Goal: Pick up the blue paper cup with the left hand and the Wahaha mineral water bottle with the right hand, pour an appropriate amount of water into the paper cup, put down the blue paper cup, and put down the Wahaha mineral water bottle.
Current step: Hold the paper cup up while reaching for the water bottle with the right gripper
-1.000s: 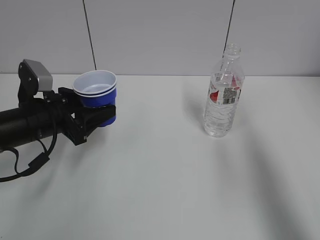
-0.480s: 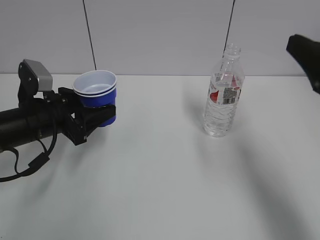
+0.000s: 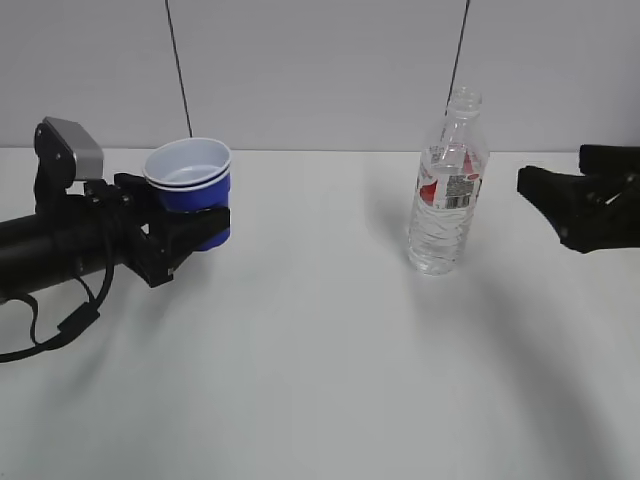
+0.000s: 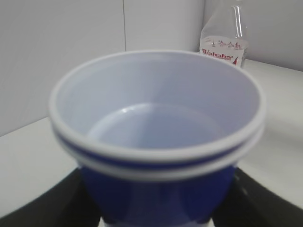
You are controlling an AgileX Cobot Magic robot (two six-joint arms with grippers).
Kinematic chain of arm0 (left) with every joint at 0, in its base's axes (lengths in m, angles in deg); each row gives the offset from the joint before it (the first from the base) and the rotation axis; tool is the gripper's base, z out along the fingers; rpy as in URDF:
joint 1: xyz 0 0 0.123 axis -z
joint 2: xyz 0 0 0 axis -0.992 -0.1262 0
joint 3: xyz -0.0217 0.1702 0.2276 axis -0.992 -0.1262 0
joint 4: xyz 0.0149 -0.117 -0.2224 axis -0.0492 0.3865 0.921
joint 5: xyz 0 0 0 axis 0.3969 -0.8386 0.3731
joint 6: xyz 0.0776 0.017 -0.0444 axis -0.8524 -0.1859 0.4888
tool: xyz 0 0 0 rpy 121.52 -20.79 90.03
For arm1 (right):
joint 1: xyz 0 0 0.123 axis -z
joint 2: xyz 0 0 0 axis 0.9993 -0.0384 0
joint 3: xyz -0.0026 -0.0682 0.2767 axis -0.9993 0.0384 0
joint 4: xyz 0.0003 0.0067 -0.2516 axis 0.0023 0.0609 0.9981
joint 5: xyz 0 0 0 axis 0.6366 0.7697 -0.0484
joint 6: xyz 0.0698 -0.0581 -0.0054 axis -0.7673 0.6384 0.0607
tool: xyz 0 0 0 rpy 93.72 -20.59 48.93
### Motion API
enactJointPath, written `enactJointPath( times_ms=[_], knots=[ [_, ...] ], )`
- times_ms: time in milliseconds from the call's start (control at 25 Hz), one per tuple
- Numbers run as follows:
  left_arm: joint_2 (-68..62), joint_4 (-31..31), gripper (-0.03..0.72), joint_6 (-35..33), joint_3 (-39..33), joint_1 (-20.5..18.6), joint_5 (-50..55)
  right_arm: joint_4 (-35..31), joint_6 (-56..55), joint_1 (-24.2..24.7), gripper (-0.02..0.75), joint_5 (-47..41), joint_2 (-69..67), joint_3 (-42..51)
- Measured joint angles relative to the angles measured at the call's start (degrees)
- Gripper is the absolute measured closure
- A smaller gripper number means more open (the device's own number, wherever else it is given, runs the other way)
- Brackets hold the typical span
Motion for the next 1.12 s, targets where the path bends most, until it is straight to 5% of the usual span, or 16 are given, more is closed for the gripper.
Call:
enactJointPath(
  times_ms=[280,680,880,1120],
  knots=[
    [0.0,0.39,0.216,0.0,0.0,0.0,0.0,-0.13,-0.34,0.0,0.232,7.16,-8.68,0.0],
    [0.0,2.0,0.216,0.0,0.0,0.0,0.57,-1.42,-0.46,0.0,0.237,17.04,-16.26,0.0],
    [0.0,2.45,0.218,0.0,0.0,0.0,0.57,-2.2,-0.15,0.0,0.106,24.35,-18.07,0.0],
    [0.0,2.56,0.218,0.0,0.0,0.0,0.57,-4.77,2.27,0.0,0.071,26.32,-22.39,0.0]
  ],
)
